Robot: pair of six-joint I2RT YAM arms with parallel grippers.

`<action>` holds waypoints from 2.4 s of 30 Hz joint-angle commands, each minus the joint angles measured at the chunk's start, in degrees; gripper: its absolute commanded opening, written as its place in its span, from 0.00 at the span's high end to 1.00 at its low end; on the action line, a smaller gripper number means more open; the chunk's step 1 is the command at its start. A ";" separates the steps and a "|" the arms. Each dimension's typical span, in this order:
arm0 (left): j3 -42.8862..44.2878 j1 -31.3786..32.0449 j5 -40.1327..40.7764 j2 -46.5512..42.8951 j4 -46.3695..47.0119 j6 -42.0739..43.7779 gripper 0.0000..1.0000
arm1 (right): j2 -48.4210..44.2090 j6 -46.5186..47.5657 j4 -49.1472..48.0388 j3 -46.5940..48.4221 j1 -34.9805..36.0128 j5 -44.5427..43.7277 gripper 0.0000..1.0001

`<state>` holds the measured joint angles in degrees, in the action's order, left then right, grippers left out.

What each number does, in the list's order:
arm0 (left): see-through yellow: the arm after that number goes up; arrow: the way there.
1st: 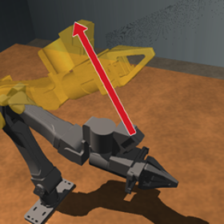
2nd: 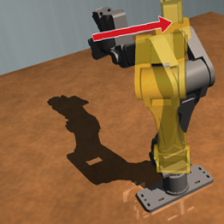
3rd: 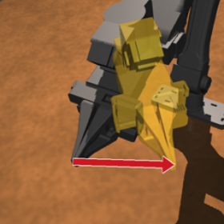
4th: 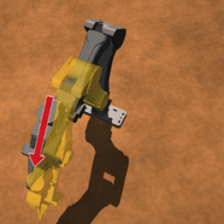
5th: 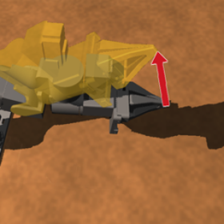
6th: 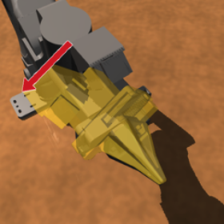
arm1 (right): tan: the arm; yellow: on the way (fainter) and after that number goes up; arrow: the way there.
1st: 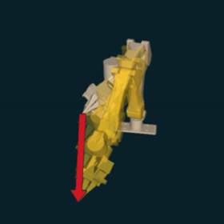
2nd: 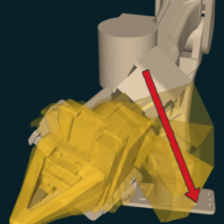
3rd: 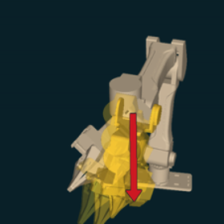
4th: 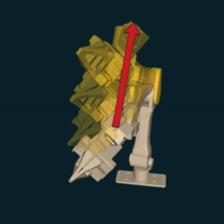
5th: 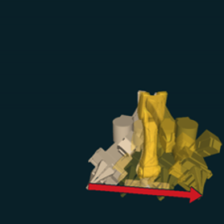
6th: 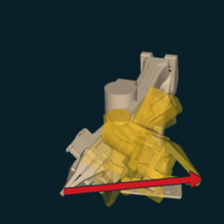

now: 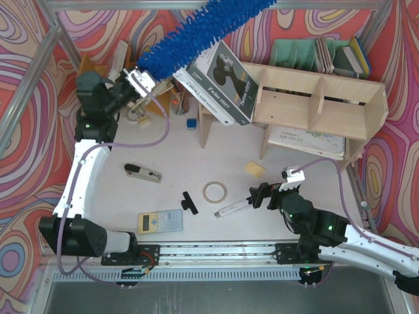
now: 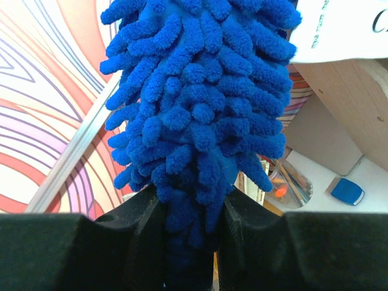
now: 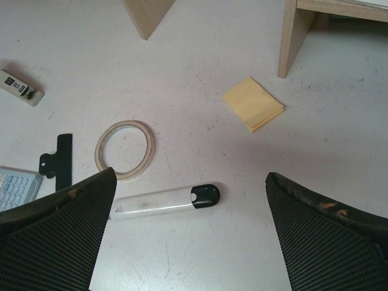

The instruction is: Dust the bookshelf with a duster

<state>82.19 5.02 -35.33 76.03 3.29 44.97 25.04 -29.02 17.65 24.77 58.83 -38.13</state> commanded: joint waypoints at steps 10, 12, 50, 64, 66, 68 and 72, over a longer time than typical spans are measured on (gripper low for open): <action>5.59 -0.71 0.24 8.38 2.15 1.12 1.00 | 1.29 -1.02 -0.06 1.06 -0.03 -1.82 0.02; 6.31 -0.71 0.78 9.76 2.00 1.22 1.00 | 1.50 -1.08 -0.06 1.08 -0.03 -1.86 0.02; -6.02 6.26 25.82 -12.67 -0.82 -13.63 1.00 | -0.52 -1.30 0.03 0.55 0.02 -2.28 0.02; -7.83 37.69 58.92 -25.65 -25.35 -37.45 1.00 | -0.39 -1.47 0.20 0.63 -0.02 -2.36 0.01; -7.65 43.80 65.18 -25.44 -27.84 -40.90 1.00 | -0.23 -1.39 0.11 0.68 -0.03 -2.39 0.02; -5.79 50.16 72.14 -24.42 -30.77 -45.13 1.00 | 0.11 -1.47 0.16 0.81 -0.03 -2.39 0.02; -3.06 62.62 85.01 -20.48 -34.48 -52.16 1.00 | 0.44 -1.47 0.02 0.81 -0.03 -2.53 0.02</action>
<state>75.44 59.27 31.90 53.15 -28.21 3.42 25.04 -29.89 17.76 24.77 58.83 -39.05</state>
